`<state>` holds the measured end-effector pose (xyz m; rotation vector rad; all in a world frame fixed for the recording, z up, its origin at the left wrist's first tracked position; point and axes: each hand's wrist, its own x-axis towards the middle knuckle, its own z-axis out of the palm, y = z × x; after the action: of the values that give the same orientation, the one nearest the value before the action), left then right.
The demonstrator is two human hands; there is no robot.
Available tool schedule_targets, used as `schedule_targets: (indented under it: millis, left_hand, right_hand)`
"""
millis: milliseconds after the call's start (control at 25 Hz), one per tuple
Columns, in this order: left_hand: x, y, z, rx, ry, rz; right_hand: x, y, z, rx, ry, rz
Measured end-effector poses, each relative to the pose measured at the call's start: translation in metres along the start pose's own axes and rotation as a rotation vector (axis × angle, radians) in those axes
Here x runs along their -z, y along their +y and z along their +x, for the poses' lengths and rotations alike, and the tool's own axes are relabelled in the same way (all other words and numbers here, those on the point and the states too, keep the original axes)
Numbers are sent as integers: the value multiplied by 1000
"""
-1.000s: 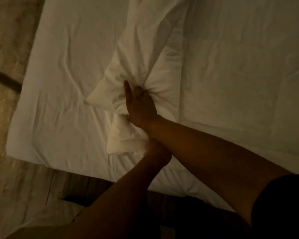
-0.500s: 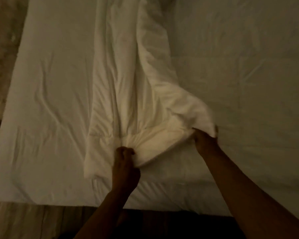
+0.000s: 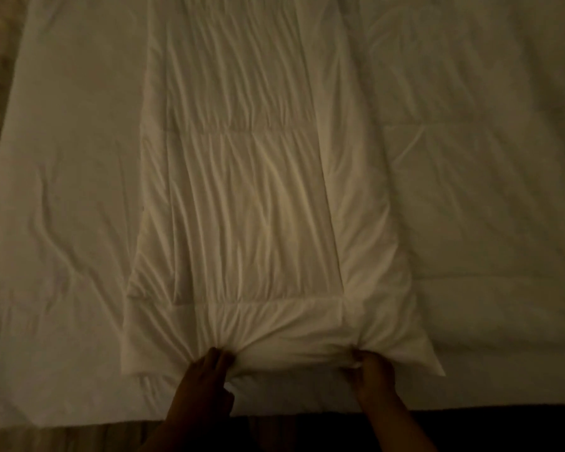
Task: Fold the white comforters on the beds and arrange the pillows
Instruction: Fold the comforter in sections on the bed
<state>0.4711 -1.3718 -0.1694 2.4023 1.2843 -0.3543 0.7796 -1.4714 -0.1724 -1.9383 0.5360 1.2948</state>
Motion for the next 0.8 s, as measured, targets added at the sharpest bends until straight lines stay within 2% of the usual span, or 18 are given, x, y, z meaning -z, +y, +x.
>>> schedule_targets:
  millis: [40,80,120,200,280,320,400,480,560,600,680,720,760,800]
  left_hand:
    - [1,-1,1,86,8,-122]
    - [14,5,1,198,60,-245]
    - [22,9,2,330,191,-314]
    - [33,16,0,666,225,-511]
    - [42,17,-3,997,206,-664]
    - [48,15,-3,1144,226,-834]
    - [55,0,3,1427,407,-1342]
    - [62,-23,5,1480,645,-1752]
    - [66,-44,11,1352,678,-1975]
    - [71,-49,15,1267,653,-2048]
    - [81,-53,25,1258,584,-2092]
    - [82,-54,29,1306,549,-2086]
    - [83,-57,31,1331,552,-2084]
    - [83,-59,32,1351,566,-2079]
  right_hand:
    - [-8,-5,-1,-162,-2,143]
    - [-14,-4,-1,-294,-71,198]
    - [-20,-6,-7,-418,-97,103]
    - [-30,-6,-27,-562,-283,-6]
    - [-40,-12,-48,-522,-427,-236]
    - [-42,-23,-55,-468,-465,-315]
    - [-46,-60,-57,-389,-504,-510]
    - [-43,-102,-64,-344,-586,-629]
    - [-38,-134,-64,-253,-614,-567]
    - [-39,-145,-63,-167,-565,-453]
    - [-41,-161,-51,52,-365,-151]
    - [-40,-163,-40,198,-214,-98]
    - [-37,-162,-26,342,-41,-165]
    - [-31,-160,-14,471,137,-337]
